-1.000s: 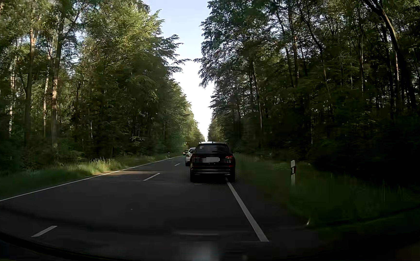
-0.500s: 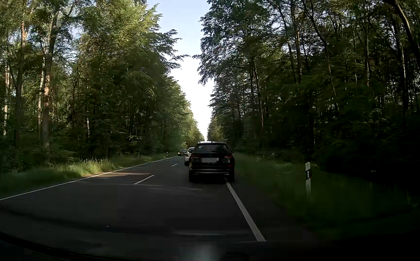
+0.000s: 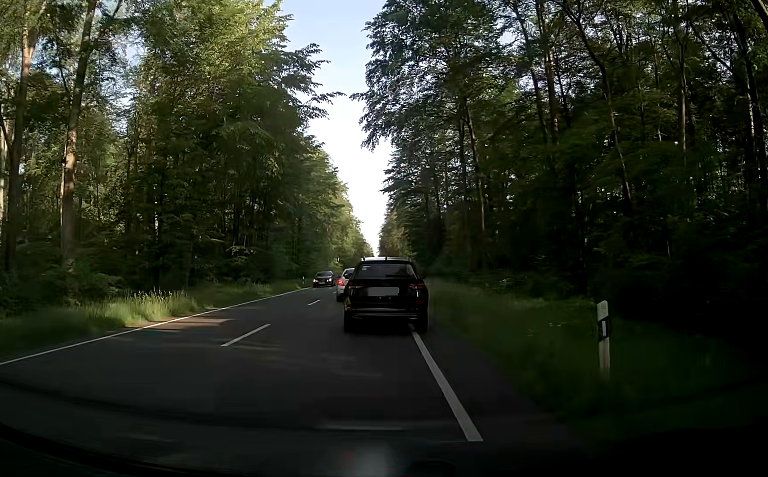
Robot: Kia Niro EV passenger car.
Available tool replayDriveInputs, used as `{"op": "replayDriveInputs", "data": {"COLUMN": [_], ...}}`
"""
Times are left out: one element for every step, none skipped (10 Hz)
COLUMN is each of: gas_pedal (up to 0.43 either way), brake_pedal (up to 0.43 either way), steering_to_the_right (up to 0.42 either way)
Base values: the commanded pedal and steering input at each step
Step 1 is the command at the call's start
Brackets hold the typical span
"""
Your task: Follow the waypoints while adhering to traffic rules and regulations
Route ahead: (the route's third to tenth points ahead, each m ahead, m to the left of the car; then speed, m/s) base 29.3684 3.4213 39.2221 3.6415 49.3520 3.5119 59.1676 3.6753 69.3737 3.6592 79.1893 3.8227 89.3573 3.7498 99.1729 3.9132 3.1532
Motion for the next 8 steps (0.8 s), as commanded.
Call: {"op": "replayDriveInputs", "data": {"gas_pedal": [0.000,0.000,0.000,0.000,0.000,0.000,0.000,0.000], "brake_pedal": [0.000,0.000,0.000,0.000,0.000,0.000,0.000,0.000], "steering_to_the_right": [-0.017,-0.017,-0.017,-0.017,-0.017,-0.017,-0.016,-0.015]}}
